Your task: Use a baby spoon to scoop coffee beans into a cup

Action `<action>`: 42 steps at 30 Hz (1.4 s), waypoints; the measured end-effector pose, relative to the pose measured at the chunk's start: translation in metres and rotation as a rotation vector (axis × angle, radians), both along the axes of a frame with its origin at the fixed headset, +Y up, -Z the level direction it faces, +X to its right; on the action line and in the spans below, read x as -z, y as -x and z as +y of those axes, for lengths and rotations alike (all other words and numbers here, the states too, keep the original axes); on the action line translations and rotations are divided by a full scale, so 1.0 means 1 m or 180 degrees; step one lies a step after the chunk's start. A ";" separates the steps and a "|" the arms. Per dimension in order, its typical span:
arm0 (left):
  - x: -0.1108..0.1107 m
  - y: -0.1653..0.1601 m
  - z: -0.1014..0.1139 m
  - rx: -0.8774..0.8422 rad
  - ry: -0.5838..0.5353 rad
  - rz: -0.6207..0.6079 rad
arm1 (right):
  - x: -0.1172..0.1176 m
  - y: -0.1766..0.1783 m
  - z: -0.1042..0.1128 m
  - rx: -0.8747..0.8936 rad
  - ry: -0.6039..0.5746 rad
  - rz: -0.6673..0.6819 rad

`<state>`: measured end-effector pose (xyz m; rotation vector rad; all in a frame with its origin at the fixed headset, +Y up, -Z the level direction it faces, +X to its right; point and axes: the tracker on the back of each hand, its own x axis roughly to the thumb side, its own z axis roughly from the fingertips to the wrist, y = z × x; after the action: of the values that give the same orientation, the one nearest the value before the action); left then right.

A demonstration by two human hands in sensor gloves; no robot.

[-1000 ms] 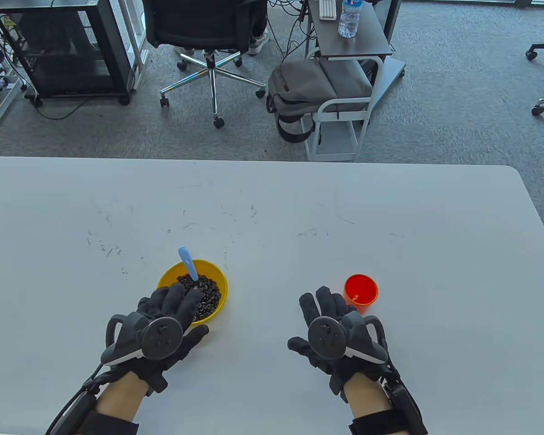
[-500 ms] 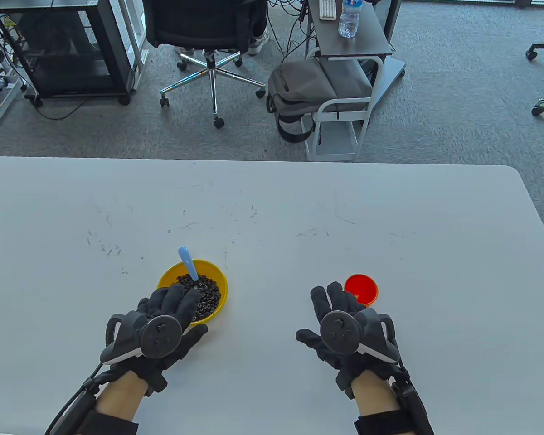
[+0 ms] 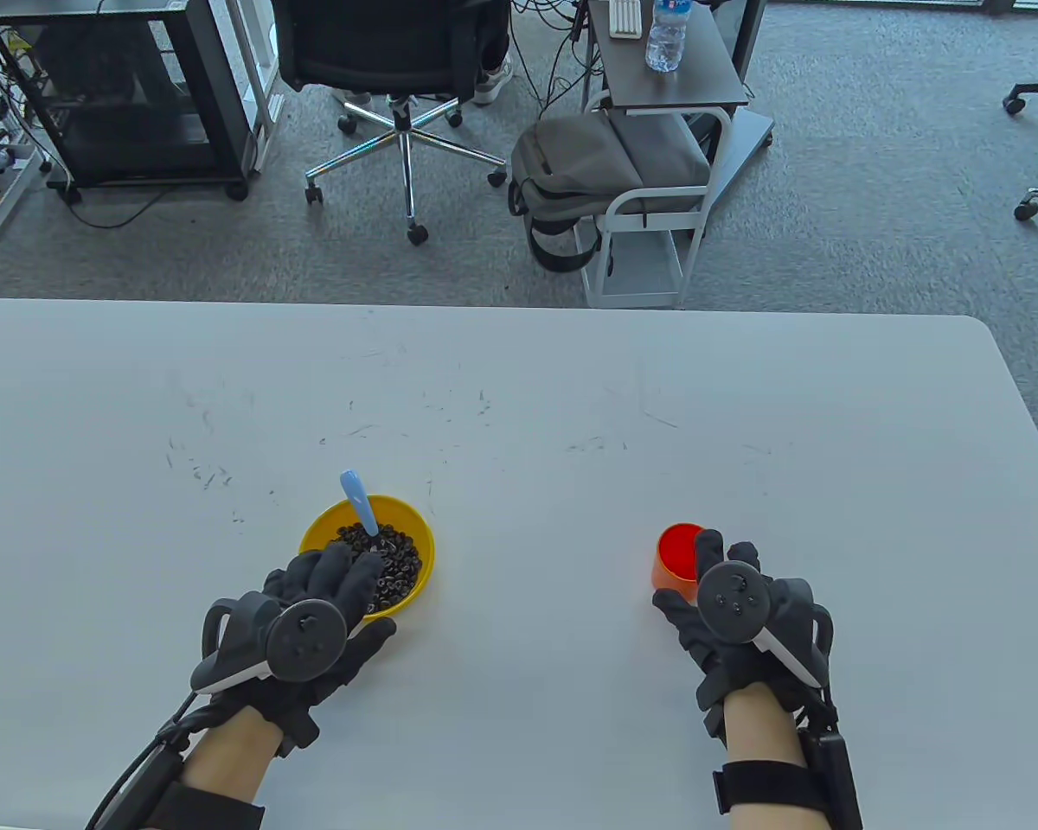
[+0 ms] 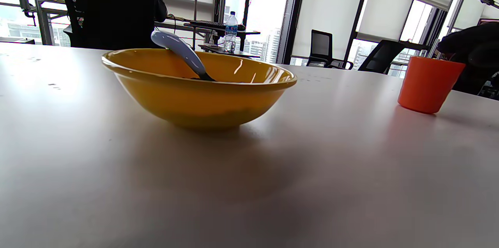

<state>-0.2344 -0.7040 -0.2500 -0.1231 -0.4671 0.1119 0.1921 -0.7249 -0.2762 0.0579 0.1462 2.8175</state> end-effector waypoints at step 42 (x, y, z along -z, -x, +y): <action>0.001 0.001 0.000 0.0000 -0.0014 -0.0003 | -0.032 0.126 0.020 0.0098 -0.0749 0.1660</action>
<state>-0.2359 -0.7036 -0.2506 -0.1189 -0.4682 0.1108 0.0664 -0.7053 -0.2444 0.8384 -0.0711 2.7083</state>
